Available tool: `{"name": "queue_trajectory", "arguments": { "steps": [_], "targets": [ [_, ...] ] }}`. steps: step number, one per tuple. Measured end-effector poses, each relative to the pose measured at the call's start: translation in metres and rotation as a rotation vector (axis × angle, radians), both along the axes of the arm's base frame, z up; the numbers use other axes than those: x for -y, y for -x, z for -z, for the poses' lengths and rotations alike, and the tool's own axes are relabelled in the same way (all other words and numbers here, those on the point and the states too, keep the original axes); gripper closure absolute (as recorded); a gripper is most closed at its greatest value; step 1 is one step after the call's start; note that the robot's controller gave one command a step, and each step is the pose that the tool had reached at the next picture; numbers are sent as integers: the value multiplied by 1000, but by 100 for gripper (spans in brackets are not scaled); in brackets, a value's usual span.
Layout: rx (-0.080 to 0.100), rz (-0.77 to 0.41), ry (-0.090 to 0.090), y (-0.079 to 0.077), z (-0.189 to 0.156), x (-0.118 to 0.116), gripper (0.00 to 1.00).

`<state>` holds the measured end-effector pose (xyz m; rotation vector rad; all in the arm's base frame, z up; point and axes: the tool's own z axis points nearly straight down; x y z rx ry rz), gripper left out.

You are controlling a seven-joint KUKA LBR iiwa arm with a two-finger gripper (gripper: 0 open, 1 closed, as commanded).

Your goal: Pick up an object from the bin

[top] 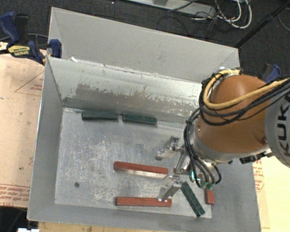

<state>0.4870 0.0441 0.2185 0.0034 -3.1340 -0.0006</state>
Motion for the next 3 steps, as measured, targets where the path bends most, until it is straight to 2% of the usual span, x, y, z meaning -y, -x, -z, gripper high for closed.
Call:
{"name": "queue_trajectory", "arguments": {
  "steps": [1,2,3],
  "targets": [
    [8,2,-1,-2,-3,0,0],
    [14,-61,-1,1,47,-10,0],
    [12,-77,-2,0,61,-12,0]
  ]
}}
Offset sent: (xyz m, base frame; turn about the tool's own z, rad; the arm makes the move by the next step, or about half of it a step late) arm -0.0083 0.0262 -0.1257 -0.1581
